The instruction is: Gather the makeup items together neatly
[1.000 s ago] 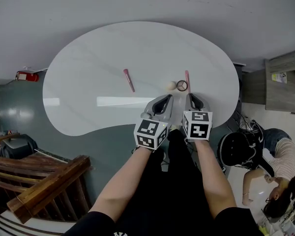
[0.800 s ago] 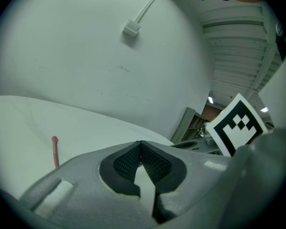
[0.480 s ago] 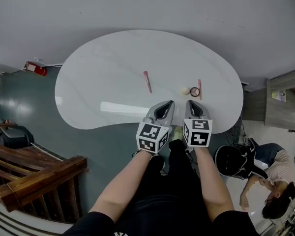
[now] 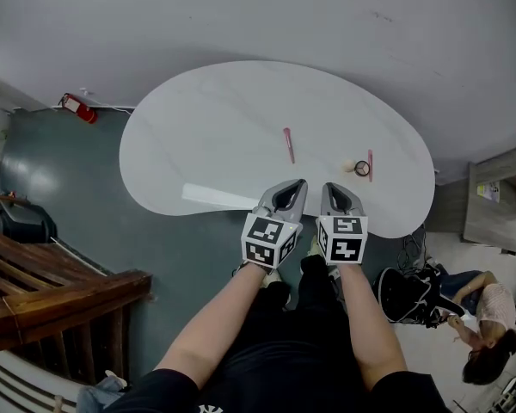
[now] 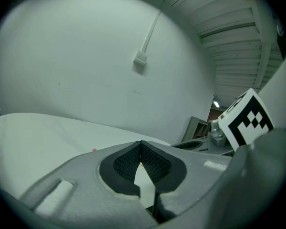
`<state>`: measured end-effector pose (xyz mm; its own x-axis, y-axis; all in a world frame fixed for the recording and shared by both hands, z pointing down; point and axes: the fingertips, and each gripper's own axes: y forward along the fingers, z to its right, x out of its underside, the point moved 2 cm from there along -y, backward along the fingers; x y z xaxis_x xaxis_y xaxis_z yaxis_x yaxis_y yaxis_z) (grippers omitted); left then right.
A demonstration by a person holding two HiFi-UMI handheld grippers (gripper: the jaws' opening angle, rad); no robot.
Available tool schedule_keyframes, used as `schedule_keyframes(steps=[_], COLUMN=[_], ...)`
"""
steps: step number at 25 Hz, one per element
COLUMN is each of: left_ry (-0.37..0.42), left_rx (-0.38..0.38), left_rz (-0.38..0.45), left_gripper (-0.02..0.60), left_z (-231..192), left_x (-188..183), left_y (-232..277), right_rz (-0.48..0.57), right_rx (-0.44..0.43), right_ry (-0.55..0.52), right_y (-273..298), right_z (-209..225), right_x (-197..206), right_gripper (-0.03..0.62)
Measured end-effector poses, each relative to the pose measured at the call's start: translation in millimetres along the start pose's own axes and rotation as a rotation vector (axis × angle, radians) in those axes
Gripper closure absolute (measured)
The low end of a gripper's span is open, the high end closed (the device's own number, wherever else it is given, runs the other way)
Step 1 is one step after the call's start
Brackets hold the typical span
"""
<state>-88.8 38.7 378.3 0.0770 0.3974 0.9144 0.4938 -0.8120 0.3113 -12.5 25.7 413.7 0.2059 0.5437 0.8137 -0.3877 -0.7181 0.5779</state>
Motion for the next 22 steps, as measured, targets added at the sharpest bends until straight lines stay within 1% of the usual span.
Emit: schedule_keyframes(steps=[7,11,17,22], left_ry=[0.001,0.000,-0.018,-0.039], left_rx=[0.001,-0.001,-0.016,-0.046], left_rz=[0.029,0.034,0.030,0.017], left_gripper=[0.574,0.574,0.574,0.574], left_z=[-14.7,-23.3,-36.4,-54.2], left_x=[-5.6,-7.8,-5.5,-2.3], left_y=[-33.2,-42.7,-41.2,-28.2], right_rz=[0.028,0.037,0.012,-0.011], right_rx=[-0.009,-0.020,-0.046,-0.083], right_ry=[-0.034,-0.047,-0.073,-0.082], right_y=[-9.1,-8.8,6.4,33.5], right_z=[-37.5,-54.8,-65.3,-64.6], right_x=[-10.0,-15.3,-14.7,-15.7], right_gripper=[0.579,0.579,0.579,0.579])
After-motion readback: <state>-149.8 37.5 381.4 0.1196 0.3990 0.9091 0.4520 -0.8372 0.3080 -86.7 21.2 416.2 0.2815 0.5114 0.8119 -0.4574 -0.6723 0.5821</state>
